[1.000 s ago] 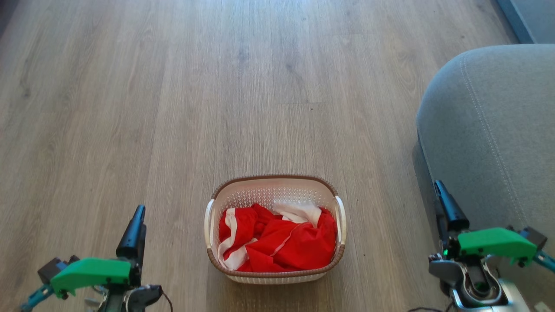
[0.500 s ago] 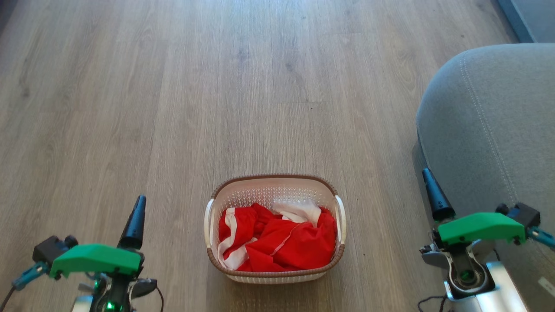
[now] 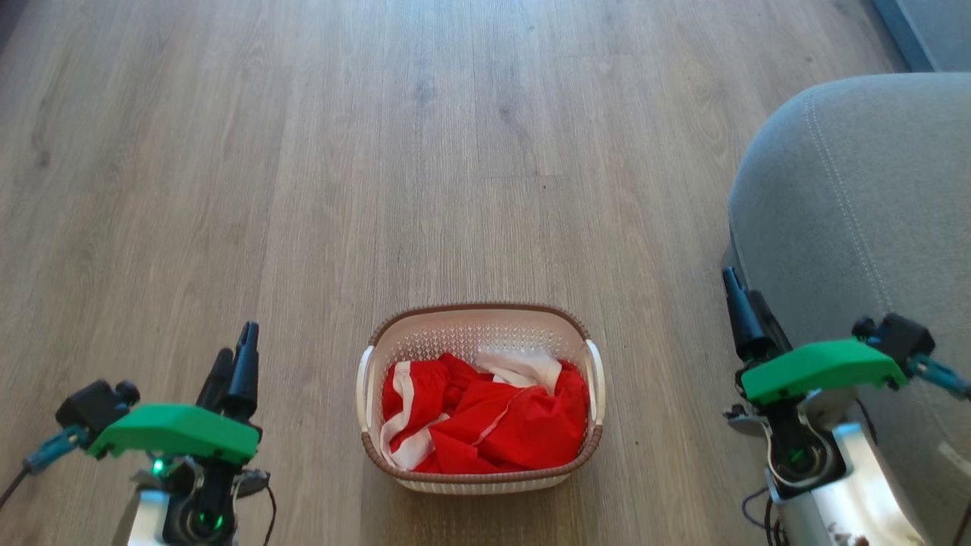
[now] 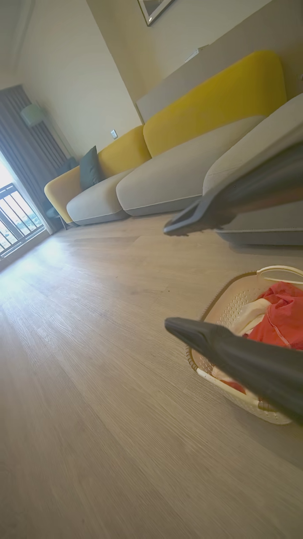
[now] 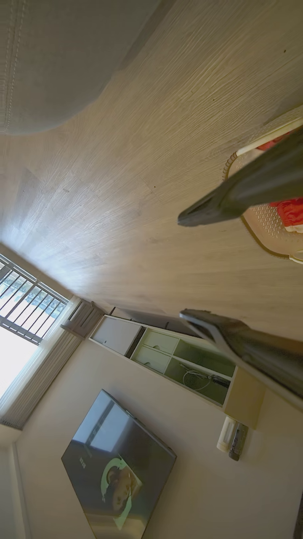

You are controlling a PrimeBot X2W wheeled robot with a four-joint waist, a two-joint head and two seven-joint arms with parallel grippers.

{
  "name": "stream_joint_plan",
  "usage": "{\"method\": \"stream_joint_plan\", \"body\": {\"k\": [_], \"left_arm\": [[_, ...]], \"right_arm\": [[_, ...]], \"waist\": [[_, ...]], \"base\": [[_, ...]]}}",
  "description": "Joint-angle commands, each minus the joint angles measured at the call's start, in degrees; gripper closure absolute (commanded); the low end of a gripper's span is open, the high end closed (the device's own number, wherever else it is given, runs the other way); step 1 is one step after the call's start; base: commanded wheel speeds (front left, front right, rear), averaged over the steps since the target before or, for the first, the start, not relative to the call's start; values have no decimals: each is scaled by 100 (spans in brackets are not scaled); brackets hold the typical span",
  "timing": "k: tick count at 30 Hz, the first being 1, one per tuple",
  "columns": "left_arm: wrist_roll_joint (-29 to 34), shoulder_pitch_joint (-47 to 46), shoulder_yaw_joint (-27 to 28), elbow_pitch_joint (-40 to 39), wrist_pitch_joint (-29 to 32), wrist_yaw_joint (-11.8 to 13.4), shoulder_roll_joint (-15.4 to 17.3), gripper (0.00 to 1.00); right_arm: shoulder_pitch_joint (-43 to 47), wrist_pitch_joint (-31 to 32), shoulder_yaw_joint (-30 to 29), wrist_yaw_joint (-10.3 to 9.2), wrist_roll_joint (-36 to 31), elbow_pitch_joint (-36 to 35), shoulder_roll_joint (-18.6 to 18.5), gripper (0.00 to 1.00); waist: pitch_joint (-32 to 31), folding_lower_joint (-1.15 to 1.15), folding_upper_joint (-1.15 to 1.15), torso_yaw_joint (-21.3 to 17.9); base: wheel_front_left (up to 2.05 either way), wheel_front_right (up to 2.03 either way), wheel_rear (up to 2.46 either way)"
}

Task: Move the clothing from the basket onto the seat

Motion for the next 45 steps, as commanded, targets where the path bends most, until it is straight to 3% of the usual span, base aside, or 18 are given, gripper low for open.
{"method": "stream_joint_plan", "body": {"k": [1,28,45], "left_arm": [[188,-386,55,-141,-87,-26,159,0],[1870,-862,-42,80,-522,-39,342,0],[3012,-1129,7,268,-807,-48,424,0]], "right_arm": [[-397,-79,103,2,-198,-134,-46,0],[-1001,-518,465,2,-1918,191,-58,0],[-1329,-805,341,2,-3184,460,-66,0]], "waist": [[7,0,0,0],[35,0,0,-3],[56,0,0,-29]], "base": [[0,0,0],[0,0,0],[0,0,0]]}}
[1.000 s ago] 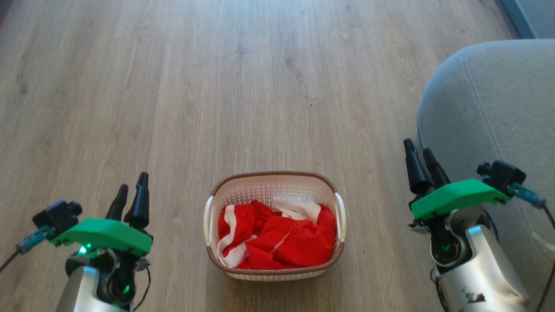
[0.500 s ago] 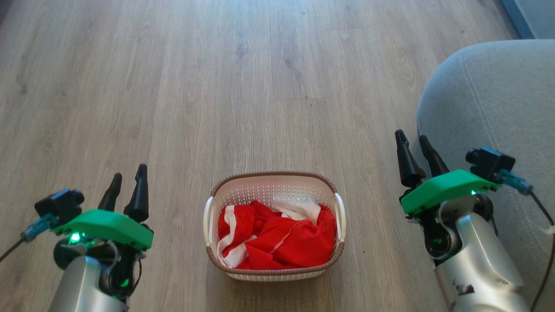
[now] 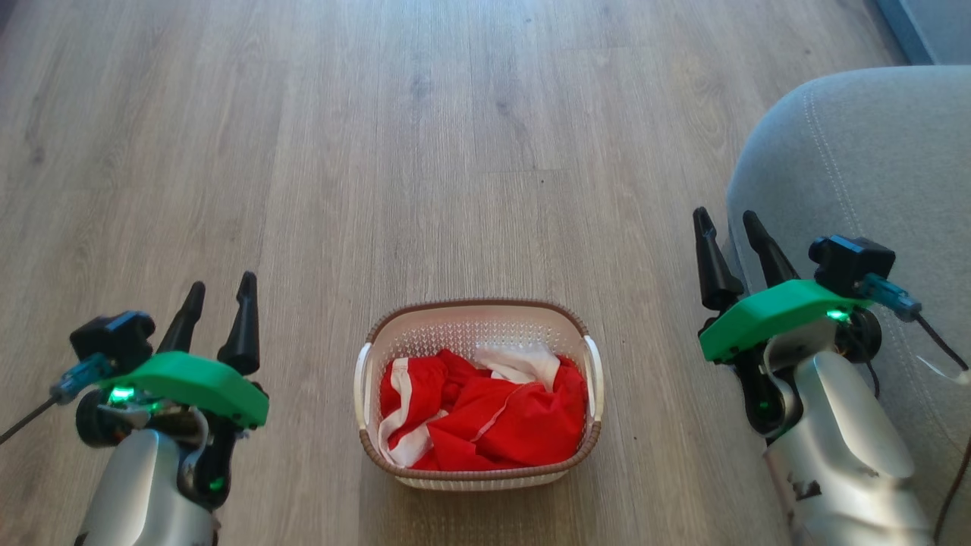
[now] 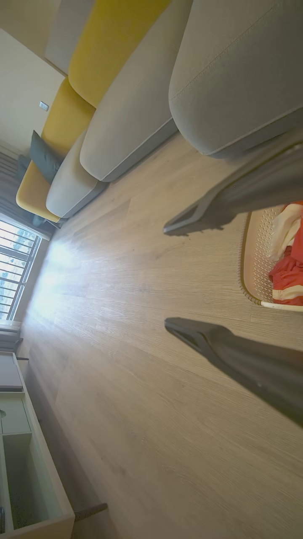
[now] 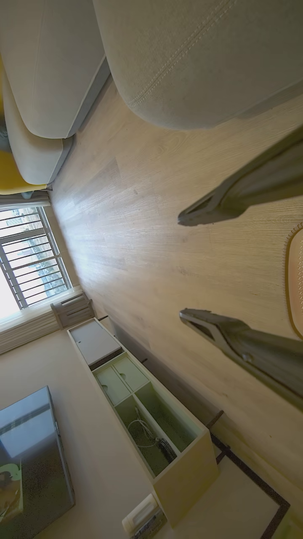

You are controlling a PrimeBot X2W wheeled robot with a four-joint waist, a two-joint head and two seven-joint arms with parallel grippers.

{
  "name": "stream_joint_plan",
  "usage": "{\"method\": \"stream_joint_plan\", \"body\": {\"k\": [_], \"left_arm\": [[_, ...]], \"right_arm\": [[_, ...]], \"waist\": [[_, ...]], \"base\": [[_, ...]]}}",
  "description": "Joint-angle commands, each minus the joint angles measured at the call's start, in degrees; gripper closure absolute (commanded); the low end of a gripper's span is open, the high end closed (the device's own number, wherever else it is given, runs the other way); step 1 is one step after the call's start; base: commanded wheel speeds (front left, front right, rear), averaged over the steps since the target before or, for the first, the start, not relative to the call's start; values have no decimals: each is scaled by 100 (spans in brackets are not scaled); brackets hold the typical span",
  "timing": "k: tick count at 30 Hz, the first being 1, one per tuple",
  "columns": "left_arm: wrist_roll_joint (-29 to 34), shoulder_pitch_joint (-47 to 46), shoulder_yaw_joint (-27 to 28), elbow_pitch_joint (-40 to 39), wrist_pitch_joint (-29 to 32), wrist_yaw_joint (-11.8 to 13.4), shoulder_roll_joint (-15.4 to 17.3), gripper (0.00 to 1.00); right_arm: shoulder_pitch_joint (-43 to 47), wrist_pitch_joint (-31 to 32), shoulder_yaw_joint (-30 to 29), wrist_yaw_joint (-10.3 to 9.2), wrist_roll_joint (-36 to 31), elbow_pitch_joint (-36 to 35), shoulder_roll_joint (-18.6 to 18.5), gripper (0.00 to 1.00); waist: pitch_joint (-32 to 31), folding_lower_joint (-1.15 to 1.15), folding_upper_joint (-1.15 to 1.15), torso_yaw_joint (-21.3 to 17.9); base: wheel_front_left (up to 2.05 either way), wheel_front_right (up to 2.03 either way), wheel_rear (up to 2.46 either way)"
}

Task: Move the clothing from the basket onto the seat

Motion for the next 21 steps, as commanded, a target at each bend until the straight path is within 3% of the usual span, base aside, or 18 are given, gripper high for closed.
{"method": "stream_joint_plan", "body": {"k": [1,21], "left_arm": [[198,-380,144,-129,-109,-38,197,0],[1442,-679,118,106,-444,-48,278,0]], "right_arm": [[-362,-96,88,2,-214,-139,-41,0],[-759,-434,170,2,-1609,64,-50,0]], "waist": [[6,0,0,0],[-1,0,0,-15]], "base": [[0,0,0],[0,0,0]]}}
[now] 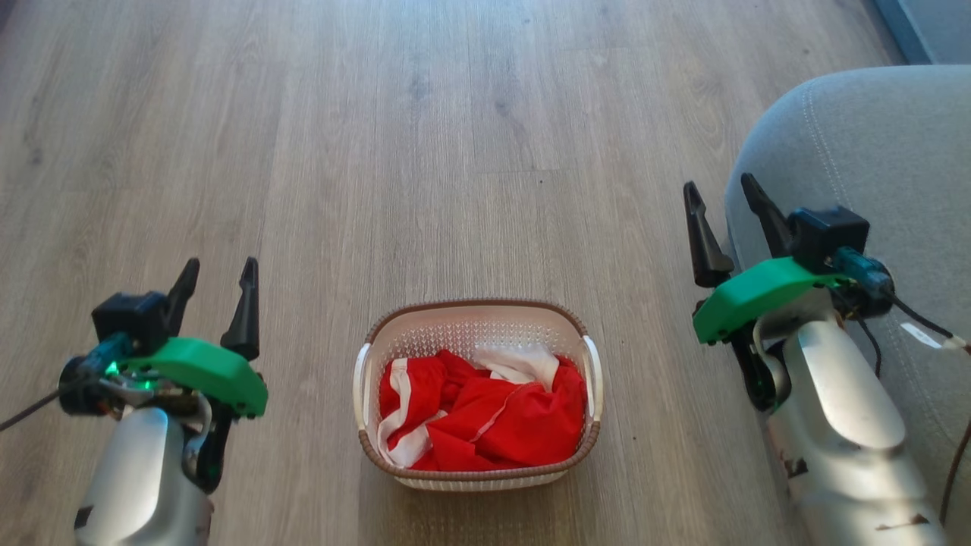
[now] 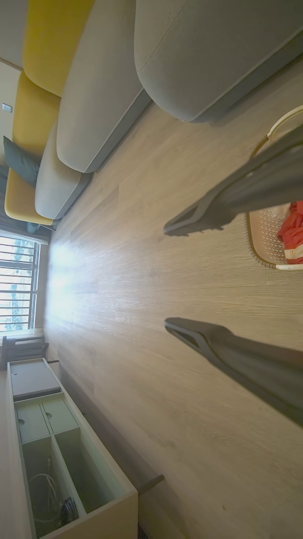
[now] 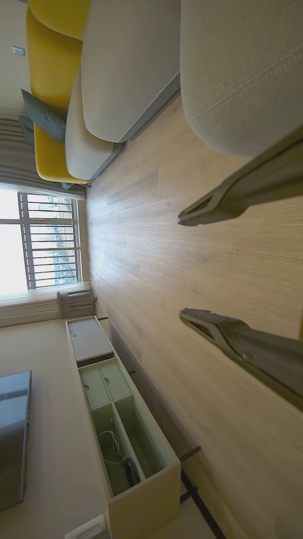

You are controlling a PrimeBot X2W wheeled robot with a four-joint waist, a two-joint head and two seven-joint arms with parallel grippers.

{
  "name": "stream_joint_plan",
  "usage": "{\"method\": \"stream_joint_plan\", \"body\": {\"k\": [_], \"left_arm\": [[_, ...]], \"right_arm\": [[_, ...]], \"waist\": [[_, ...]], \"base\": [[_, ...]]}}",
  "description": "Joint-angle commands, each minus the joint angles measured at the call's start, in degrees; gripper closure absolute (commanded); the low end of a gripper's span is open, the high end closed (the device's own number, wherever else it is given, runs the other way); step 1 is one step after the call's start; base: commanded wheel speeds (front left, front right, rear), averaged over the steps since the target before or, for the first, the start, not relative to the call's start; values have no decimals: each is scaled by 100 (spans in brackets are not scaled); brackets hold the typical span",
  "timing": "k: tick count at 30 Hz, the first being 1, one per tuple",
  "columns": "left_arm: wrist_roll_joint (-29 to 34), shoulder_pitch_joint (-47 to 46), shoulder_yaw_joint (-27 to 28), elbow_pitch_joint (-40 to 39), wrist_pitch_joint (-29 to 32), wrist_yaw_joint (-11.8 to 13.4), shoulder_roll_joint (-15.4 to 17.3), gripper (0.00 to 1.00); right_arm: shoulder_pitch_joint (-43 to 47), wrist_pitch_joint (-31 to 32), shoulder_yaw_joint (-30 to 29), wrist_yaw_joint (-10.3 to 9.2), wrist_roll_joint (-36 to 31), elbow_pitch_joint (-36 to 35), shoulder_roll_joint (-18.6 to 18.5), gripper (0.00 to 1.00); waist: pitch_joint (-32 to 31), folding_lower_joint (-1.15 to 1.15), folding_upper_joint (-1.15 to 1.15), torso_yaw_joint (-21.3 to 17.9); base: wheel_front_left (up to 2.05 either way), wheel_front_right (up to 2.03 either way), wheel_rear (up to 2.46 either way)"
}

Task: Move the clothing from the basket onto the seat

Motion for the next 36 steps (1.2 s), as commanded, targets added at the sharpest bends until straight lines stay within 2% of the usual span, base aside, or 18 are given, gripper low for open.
{"method": "stream_joint_plan", "body": {"k": [1,22,29,36], "left_arm": [[127,-385,140,-149,-109,-7,206,0],[156,-333,306,-87,-118,-8,115,0],[-54,-359,117,-232,-118,-8,219,0],[-484,-554,-323,-558,-118,-8,512,0]], "right_arm": [[-353,-84,138,2,-138,-151,-16,0],[-335,-93,56,2,-208,-308,-16,0],[-500,-93,173,2,-168,-738,-16,0],[-833,-93,222,2,-227,-1366,-16,0]], "waist": [[0,0,0,-2],[149,0,0,-26],[778,0,0,-146],[1844,0,0,-279]], "base": [[0,0,0],[0,0,0],[0,0,0],[0,0,0]]}}
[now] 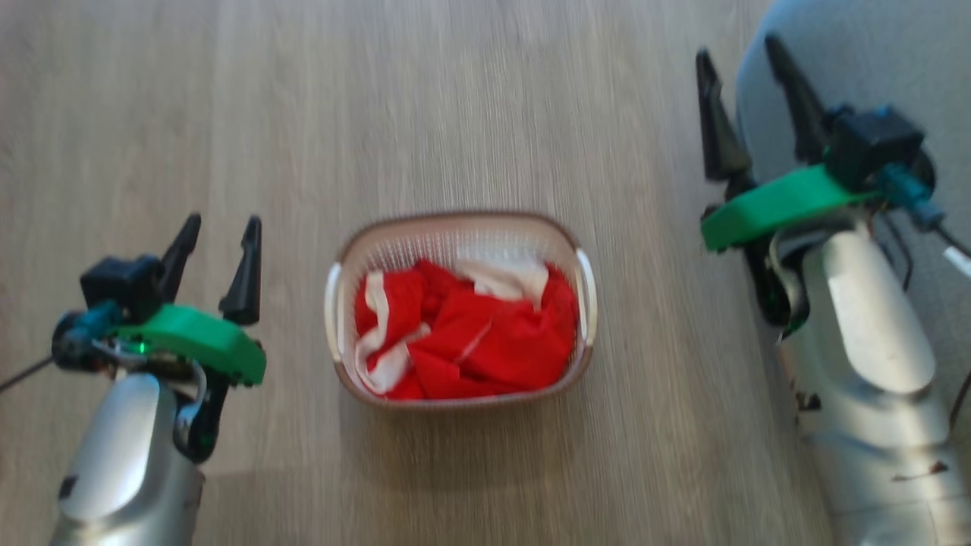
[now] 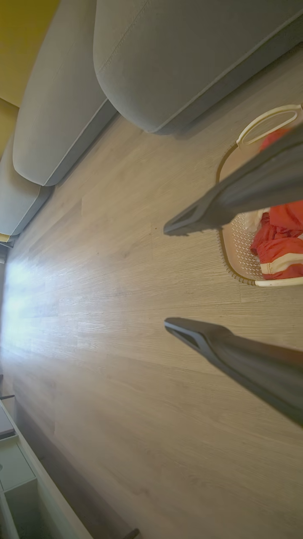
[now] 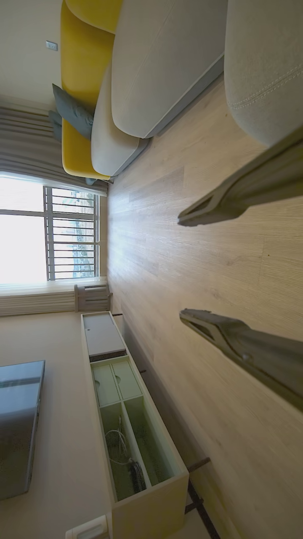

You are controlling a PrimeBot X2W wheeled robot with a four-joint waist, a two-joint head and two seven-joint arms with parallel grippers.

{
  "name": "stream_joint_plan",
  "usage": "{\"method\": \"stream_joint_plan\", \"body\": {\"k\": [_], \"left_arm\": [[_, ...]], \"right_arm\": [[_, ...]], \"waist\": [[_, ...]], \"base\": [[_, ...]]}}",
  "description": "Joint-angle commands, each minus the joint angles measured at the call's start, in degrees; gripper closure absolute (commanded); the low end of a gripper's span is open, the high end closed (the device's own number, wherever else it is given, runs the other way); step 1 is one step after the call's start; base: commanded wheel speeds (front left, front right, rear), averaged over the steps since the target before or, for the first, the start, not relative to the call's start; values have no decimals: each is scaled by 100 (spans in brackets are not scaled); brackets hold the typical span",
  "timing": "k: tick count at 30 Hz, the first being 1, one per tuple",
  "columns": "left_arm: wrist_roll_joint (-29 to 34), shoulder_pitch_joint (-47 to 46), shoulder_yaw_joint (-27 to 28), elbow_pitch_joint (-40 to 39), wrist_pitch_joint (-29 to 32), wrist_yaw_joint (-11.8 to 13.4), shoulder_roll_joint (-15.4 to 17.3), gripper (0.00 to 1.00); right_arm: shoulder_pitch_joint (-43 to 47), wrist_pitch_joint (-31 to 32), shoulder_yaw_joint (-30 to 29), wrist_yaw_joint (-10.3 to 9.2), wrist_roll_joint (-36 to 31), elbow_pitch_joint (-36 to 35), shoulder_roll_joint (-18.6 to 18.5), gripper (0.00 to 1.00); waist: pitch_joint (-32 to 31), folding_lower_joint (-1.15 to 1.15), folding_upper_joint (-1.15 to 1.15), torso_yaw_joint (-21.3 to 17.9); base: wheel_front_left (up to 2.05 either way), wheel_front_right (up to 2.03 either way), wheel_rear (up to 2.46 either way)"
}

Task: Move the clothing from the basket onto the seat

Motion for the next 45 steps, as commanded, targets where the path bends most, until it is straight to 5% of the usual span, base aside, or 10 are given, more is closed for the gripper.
{"method": "stream_joint_plan", "body": {"k": [1,19,34,45], "left_arm": [[-135,-354,28,-296,-72,-7,282,0],[-829,-1406,-2113,-820,-72,-7,1156,0],[-657,-2277,-3829,-329,-72,-7,1399,0],[-281,-3092,-5238,942,-72,-7,1291,0]], "right_arm": [[-268,-54,115,1,-54,-321,19,0],[-1205,-54,275,1,-254,-1382,19,0],[-1283,-54,519,1,-202,-1742,19,0],[-1001,-54,642,1,13,-1836,19,0]], "waist": [[714,-1,0,-110],[3166,-1,0,-429],[3891,-1,0,-749],[3956,-1,0,-1042]], "base": [[0,0,0],[0,0,0],[0,0,0],[0,0,0]]}}
